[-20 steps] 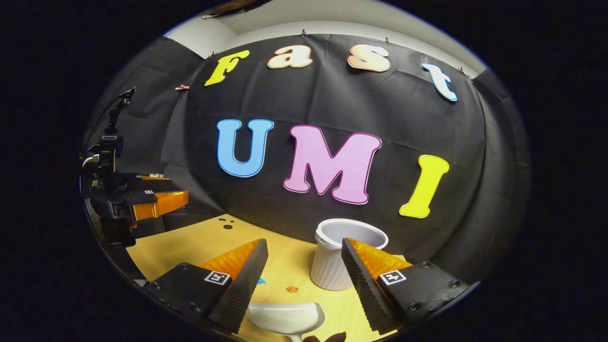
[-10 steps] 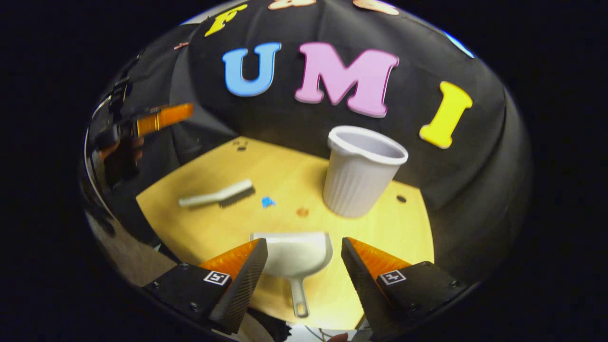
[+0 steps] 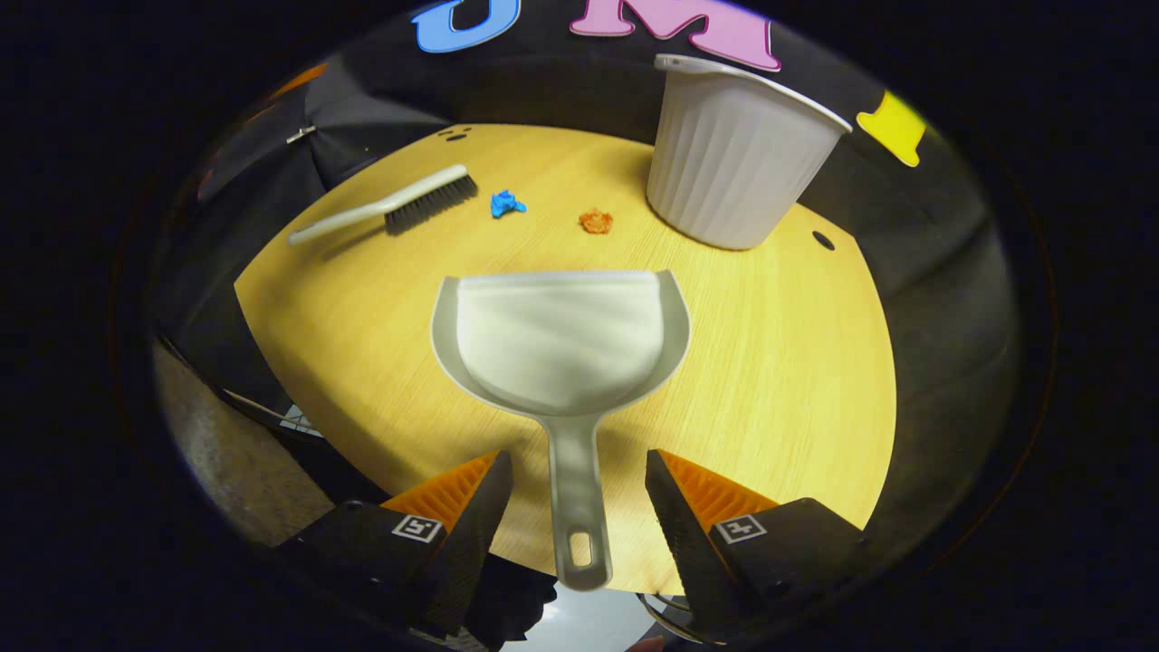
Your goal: Pick up the small broom and dustpan from the desktop, sweep the trash into the dustpan with the broom, and then empty the trash into the garbage bin.
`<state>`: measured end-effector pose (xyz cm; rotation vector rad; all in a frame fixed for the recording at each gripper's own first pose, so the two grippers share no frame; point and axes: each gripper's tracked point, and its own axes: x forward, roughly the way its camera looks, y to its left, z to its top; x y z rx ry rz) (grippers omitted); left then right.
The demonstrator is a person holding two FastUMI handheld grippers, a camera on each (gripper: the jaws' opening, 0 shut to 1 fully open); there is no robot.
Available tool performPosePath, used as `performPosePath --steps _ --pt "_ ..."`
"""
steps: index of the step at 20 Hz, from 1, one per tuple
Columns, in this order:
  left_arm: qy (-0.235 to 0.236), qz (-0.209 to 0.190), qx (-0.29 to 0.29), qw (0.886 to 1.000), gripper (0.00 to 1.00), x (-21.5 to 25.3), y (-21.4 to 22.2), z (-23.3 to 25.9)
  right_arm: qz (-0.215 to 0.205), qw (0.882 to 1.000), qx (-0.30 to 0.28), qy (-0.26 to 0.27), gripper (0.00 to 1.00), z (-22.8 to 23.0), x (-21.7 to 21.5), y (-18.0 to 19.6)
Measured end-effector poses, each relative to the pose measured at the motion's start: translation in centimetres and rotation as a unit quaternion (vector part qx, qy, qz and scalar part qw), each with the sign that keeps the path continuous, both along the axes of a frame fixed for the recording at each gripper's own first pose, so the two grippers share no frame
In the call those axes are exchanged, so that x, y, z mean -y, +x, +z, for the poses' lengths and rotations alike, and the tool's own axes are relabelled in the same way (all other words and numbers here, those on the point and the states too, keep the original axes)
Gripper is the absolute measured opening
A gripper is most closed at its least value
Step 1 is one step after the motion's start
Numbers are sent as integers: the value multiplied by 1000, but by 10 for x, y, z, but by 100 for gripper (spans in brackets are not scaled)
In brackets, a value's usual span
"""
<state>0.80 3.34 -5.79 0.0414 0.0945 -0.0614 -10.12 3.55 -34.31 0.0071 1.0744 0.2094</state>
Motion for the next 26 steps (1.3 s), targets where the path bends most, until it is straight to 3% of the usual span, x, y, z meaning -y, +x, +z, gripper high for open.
performPosePath --steps 6,12,14,15,17,18,23,24,26 --pt "-3 4 -9 1000 94 -1 -6 -7 8 999 -42 1 78 -29 -8 15" --pt "-2 9 -17 1000 94 -5 -11 -14 4 997 -72 17 73 -42 -18 24" --pt "-2 9 -20 1000 94 -5 -11 -17 1 997 -79 18 66 -41 -18 25" --pt "-4 8 -21 1000 94 -5 -11 -18 1 997 -81 17 58 -43 -18 25" --pt "-7 3 -27 1000 94 -4 -12 -23 4 996 -91 14 56 -44 -20 27" --pt "-9 -1 -30 1000 94 -3 -12 -27 10 996 -93 13 41 -37 -19 24" --pt "-1 -18 -63 998 94 -2 -1 -51 14 997 -73 17 37 -39 -20 29" --pt "2 -23 -73 997 94 -2 1 -58 15 998 -65 14 32 -38 -19 31" --pt "7 -37 -100 994 94 0 6 -76 20 998 -55 11 36 -30 -16 31"
